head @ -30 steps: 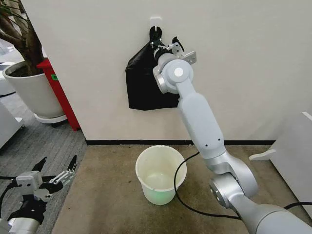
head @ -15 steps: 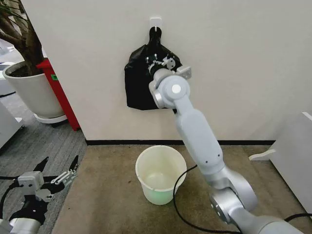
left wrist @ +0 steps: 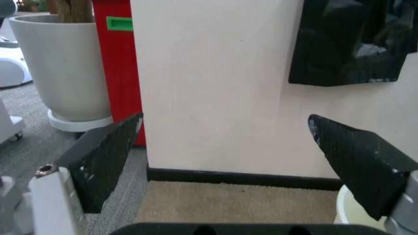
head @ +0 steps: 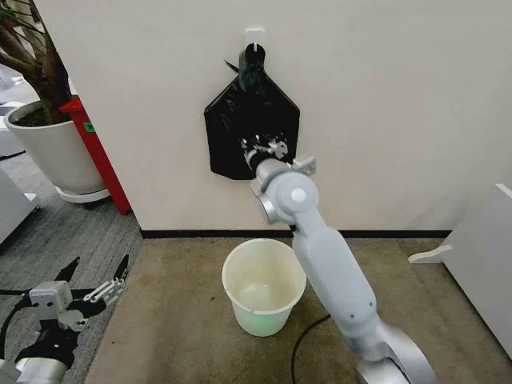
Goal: Place the garbage bag over the trash bin.
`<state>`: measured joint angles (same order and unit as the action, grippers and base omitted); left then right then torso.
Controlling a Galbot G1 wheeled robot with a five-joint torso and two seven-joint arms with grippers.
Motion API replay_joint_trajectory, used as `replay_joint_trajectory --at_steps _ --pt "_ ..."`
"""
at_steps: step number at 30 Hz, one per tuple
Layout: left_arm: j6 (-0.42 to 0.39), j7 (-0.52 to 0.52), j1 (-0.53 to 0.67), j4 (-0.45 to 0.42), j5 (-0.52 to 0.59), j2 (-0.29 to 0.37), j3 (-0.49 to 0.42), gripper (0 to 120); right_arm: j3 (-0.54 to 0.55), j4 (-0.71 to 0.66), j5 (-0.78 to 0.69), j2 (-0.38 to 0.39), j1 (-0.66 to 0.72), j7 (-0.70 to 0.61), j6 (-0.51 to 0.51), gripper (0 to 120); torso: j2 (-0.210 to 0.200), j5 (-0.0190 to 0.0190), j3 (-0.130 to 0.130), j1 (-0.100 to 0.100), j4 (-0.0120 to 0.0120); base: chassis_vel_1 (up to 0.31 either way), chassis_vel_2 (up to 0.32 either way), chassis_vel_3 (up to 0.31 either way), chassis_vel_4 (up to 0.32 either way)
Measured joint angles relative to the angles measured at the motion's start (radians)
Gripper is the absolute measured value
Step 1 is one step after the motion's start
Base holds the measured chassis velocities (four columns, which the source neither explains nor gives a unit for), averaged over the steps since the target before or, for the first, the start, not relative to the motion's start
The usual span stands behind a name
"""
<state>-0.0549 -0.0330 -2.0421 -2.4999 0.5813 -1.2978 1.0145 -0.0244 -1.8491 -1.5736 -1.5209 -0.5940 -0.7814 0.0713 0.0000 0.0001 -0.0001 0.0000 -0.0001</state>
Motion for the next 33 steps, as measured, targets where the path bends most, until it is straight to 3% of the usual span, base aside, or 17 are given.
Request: replay_joint_trajectory --at_steps 14,25,33 --pt "0.003 -0.003 0.002 0.000 0.000 0.000 0.000 100 0.002 -0.093 0.015 0.037 -0.163 0.000 -0.006 0 0.000 0.0000 0.000 0.000 0.0000 0.000 0.000 0.000 0.000" --pt "0.005 -0.005 0.004 0.000 0.000 0.000 0.000 100 -0.015 -0.088 0.010 0.047 -0.042 0.003 -0.020 0 0.000 -0.0003 0.000 0.000 0.0001 0.000 0.000 0.000 0.000" --pt "0.006 -0.005 0.005 0.000 0.001 0.003 0.000 100 -0.008 -0.083 0.011 0.055 -0.051 0.009 -0.028 0 0.000 0.0001 0.000 0.000 0.0001 0.000 0.000 0.000 0.000"
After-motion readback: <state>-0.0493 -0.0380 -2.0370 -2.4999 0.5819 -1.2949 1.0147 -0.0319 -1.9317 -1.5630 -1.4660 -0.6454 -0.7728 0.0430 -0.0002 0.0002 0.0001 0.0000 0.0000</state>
